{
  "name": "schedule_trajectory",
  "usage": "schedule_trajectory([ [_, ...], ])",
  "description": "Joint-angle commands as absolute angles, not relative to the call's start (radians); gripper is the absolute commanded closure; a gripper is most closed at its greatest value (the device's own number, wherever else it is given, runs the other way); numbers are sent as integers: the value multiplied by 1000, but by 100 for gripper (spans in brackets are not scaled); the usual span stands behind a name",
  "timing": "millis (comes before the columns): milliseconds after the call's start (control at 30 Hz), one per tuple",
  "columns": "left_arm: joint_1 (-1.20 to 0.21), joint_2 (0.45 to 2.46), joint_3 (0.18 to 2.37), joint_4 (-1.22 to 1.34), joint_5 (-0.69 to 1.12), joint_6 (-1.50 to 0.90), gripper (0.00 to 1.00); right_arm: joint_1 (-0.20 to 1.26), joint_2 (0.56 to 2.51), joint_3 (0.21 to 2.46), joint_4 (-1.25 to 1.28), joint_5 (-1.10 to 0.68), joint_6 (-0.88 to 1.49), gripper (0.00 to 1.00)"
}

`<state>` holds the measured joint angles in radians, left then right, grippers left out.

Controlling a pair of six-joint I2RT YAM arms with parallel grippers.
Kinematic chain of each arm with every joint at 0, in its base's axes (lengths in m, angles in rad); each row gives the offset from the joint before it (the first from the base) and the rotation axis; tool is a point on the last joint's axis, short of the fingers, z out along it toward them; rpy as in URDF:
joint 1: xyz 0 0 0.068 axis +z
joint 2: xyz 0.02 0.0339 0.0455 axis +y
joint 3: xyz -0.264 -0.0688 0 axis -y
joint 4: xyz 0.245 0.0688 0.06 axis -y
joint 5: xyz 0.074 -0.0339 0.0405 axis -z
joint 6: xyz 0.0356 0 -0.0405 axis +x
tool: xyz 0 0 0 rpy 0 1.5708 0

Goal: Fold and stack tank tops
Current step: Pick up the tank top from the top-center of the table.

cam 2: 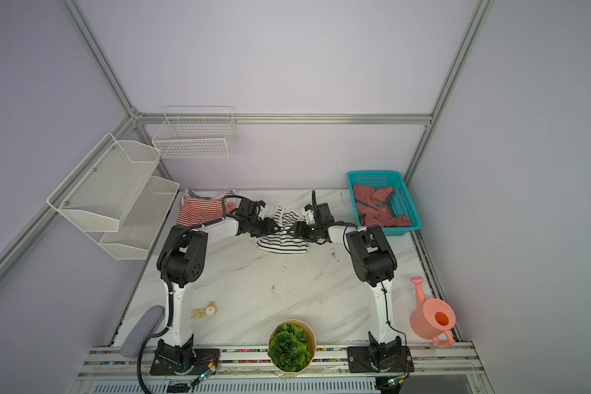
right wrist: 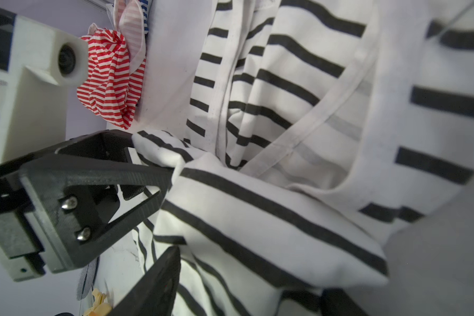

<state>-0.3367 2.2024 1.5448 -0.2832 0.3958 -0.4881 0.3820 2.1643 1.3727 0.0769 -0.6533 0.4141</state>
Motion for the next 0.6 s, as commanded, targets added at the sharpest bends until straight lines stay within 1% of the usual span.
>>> schedule_trajectory([
  [0,-360,2325,1519,-494,335,-499,61,390,2245,1339,-44,-609,423,32],
  [33,-360,2331,1527,-502,331,-504,68,390,2245,1340,-43,-610,422,32],
  [67,-361,2333,1533,-504,325,-506,79,391,2245,1339,-45,-610,421,32],
  [133,-361,2337,1546,-519,300,-512,95,391,2233,1338,-46,-601,419,31],
  [167,-361,2335,1561,-536,288,-512,100,390,2221,1337,-48,-589,417,31],
  [400,-360,2221,1625,-590,194,-515,100,360,2058,1290,-51,-499,428,26],
  [567,-353,2161,1760,-692,82,-481,100,331,1923,1253,-77,-406,452,24],
])
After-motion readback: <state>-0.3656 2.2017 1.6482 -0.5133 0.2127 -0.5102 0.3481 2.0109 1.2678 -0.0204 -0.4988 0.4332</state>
